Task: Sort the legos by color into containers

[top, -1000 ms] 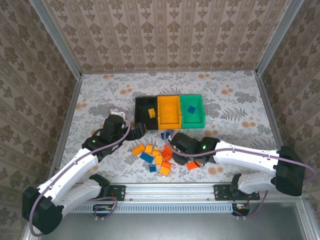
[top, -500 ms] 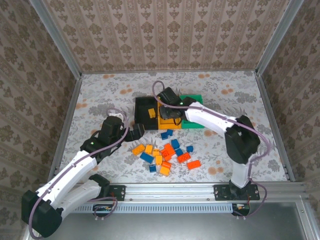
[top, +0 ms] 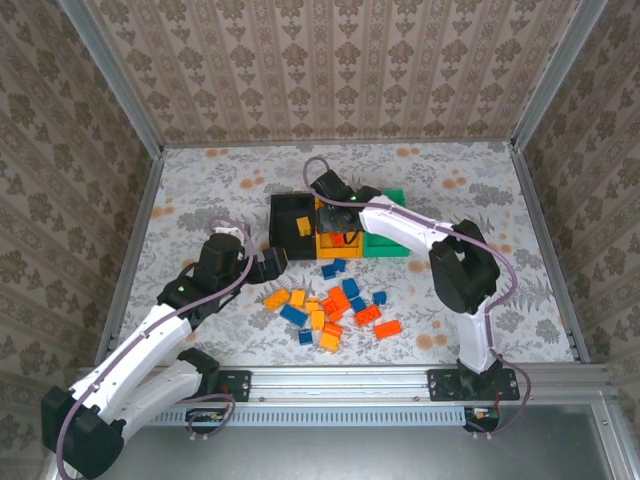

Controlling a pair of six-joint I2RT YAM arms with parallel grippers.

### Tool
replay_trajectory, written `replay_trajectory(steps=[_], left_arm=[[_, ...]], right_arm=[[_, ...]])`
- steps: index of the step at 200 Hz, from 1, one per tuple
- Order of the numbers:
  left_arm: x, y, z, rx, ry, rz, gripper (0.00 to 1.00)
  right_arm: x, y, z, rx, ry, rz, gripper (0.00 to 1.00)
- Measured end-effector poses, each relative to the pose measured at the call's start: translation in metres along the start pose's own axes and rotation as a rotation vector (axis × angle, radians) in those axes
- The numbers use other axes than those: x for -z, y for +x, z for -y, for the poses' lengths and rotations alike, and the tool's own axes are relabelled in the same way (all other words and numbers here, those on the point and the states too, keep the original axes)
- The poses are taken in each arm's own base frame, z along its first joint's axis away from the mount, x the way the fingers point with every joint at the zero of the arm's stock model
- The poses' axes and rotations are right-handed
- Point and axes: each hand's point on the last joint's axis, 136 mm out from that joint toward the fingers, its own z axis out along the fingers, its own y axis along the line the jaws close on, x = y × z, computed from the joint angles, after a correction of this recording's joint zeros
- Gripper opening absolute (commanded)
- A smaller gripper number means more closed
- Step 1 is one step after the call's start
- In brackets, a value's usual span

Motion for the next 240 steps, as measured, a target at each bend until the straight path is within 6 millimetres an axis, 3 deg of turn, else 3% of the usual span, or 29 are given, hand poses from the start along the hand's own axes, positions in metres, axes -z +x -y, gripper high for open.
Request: replay_trajectory(steps=[36,60,79,101,120,190,240], left_arm=[[0.001,-0.001,0.0,0.003,0.003,0.004,1.0],[0.002,-0.002,0.0,0.004,0.007,0.007,1.0],[0.001,0.002,-0.002,0.005,0.004,0.003,1.0],[-0.002,0.008,-0.008,0.009,-0.009,-0.012,1.0],[-0.004,0.01,-0.01,0.017,-0.015,-0.017,1.0],[-0.005,0.011,-0.012,0.035,-0.02,-0.017,1.0],[-0.005,0.012,-0.014,0.039,-0.023,-0.019,1.0]], right_arm=[[0.058,0.021,0.023,-0.04,-0.042,0.042,0.69],[0.086,0.058,0.043,-0.065,-0.065,0.044,0.69],[0.083,0.097,0.062,-0.078,-0.041,-0.006,0.71],[0.063,0.149,0.084,-0.086,0.009,-0.113,0.71],[0.052,0.176,0.091,-0.094,0.017,-0.179,0.71],[0.029,0.184,0.083,-0.11,0.001,-0.201,0.65],[0.026,0.19,0.081,-0.109,-0.012,-0.21,0.6]])
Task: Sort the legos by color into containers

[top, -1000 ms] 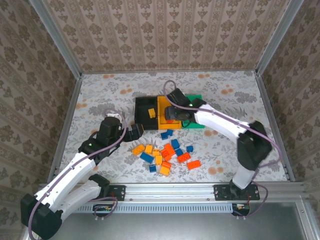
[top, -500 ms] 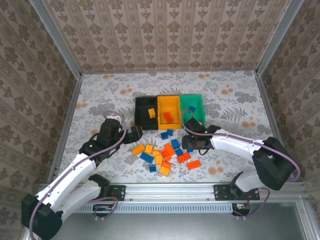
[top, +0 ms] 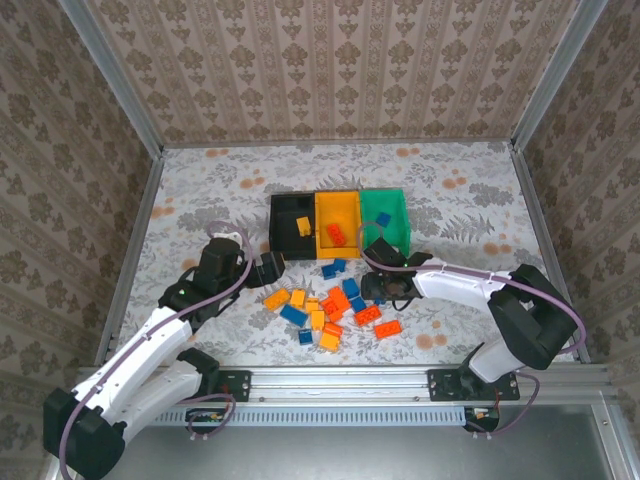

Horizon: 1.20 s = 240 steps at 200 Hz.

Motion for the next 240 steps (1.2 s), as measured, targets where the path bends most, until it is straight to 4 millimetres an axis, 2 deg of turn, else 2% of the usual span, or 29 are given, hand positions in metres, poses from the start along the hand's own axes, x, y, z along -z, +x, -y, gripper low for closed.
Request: replay_trajectory(steps=[26,68,89,108,126,153,174,187,204,240], left_arm=[[-0.001,0.001,-0.001,0.0,-0.002,-0.002,1.0],[-0.002,0.004,-0.003,0.0,-0.006,-0.009,1.0],[-0.002,0.004,-0.003,0.001,-0.007,-0.009,1.0],[-0.002,0.004,-0.003,0.001,-0.007,-0.011,1.0],[-0.003,0.004,-0.003,0.001,-0.008,-0.012,1.0],[-0.004,0.004,-0.003,0.001,-0.009,-0.013,1.0],[-0.005,0.004,-0.003,0.001,-0.01,-0.015,1.0],[-0.006,0.005,-0.003,0.001,-0.011,-0.017,1.0],[-0.007,0.006,-0.004,0.002,-0.017,-0.023,1.0],[-0.01,0.007,-0.009,0.009,-0.033,-0.033,1.0]], right_arm=[[-0.003,0.01,0.002,0.014,0.009,-0.017,0.54],[-0.003,0.011,0.004,0.015,0.015,-0.013,0.35],[0.004,0.007,0.001,0.02,-0.002,0.007,0.3],[0.018,-0.003,-0.002,0.022,-0.022,0.04,0.29],[0.044,-0.028,-0.008,0.013,-0.059,0.111,0.29],[0.087,-0.093,-0.011,-0.042,-0.101,0.275,0.3],[0.099,-0.134,-0.004,-0.096,-0.085,0.343,0.3],[0.092,-0.155,0.001,-0.121,-0.057,0.35,0.3],[0.071,-0.176,0.008,-0.144,-0.013,0.327,0.31],[0.026,-0.195,0.026,-0.181,0.073,0.258,0.35]])
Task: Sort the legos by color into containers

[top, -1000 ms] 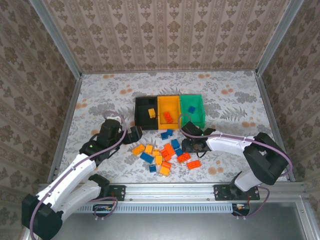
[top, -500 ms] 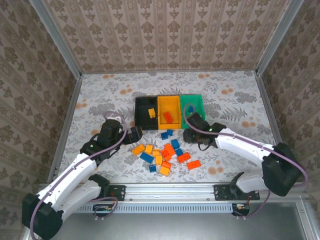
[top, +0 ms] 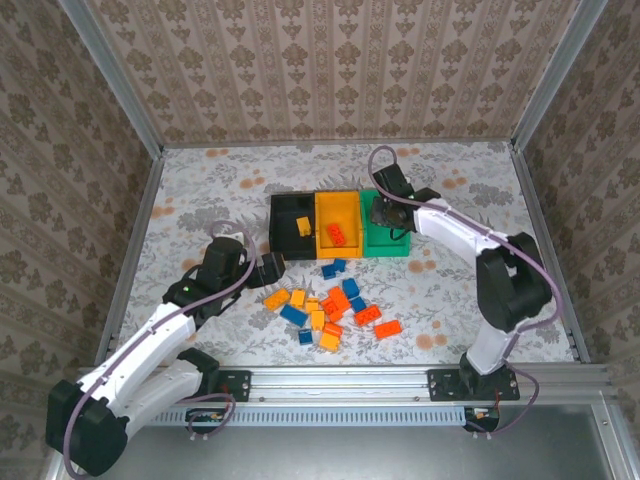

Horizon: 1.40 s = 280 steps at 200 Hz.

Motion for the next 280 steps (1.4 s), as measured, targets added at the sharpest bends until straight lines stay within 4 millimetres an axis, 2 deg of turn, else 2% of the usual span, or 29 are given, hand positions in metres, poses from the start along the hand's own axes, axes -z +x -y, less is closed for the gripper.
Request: replay_trajectory(steps=[20,39,75,97,117,147,174,209,237,280], left_arm=[[-0.002,0.001,-0.002,0.003,-0.005,-0.01,1.0],[-0.004,0.003,-0.003,0.005,-0.008,-0.018,1.0],[-0.004,0.003,-0.004,0.009,-0.011,-0.02,0.99],[-0.009,0.008,-0.006,0.009,-0.024,-0.048,0.98],[-0.022,0.023,-0.013,0.005,-0.058,-0.123,0.97],[-0.043,0.063,-0.015,-0.053,-0.106,-0.276,0.98],[-0.048,0.081,-0.006,-0.142,-0.127,-0.341,0.92],[-0.047,0.075,0.022,-0.254,-0.096,-0.32,0.84],[-0.048,0.078,0.044,-0.348,-0.077,-0.32,0.77],[-0.064,0.091,0.049,-0.449,-0.128,-0.36,0.63]], right_arm=[[-0.017,-0.001,0.004,-0.002,0.031,-0.028,0.46],[-0.022,-0.004,0.002,-0.008,0.036,-0.035,0.56],[-0.016,-0.007,-0.002,-0.005,0.019,-0.029,0.62],[0.001,-0.008,-0.006,-0.005,-0.011,-0.006,0.62],[0.018,-0.002,-0.009,0.001,-0.049,0.013,0.62],[0.031,0.012,-0.008,0.012,-0.074,0.011,0.63],[0.032,0.024,-0.003,0.015,-0.08,-0.004,0.63],[0.037,0.033,0.004,0.015,-0.083,-0.008,0.63],[0.036,0.036,0.005,0.015,-0.085,-0.006,0.63],[0.033,0.038,0.007,0.015,-0.084,-0.007,0.63]])
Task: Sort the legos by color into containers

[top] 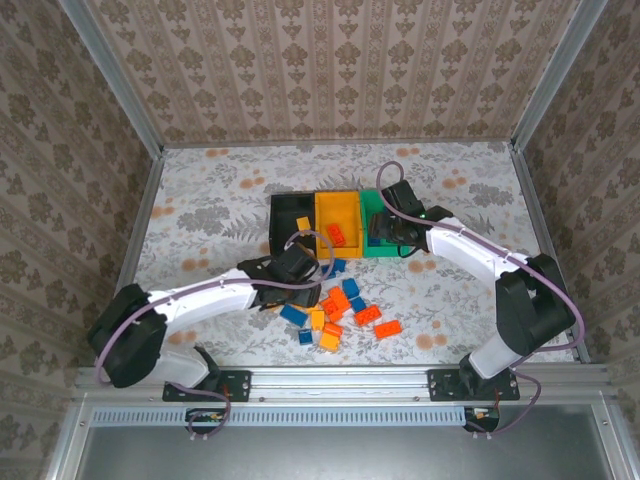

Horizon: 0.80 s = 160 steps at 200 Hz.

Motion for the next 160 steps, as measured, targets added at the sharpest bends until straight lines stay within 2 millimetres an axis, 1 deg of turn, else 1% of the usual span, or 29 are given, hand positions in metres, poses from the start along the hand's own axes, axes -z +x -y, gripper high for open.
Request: replay_trajectory(steps=[35,63,105,160], left_arm=[[-0.012,0.005,-0.002,-0.028,-0.044,-0.033,0.6],[-0.019,0.01,-0.001,-0.051,-0.07,-0.054,0.58],[-0.021,0.01,-0.002,-0.053,-0.084,-0.054,0.45],[-0.022,0.012,-0.003,-0.056,-0.098,-0.058,0.34]], right_arm=[[0.004,0.002,0.004,-0.004,-0.001,0.003,0.63],[0.008,-0.003,0.005,-0.013,-0.008,0.019,0.63],[0.009,-0.005,0.006,-0.017,-0.009,0.026,0.63],[0.009,-0.005,0.007,-0.02,-0.007,0.026,0.63]])
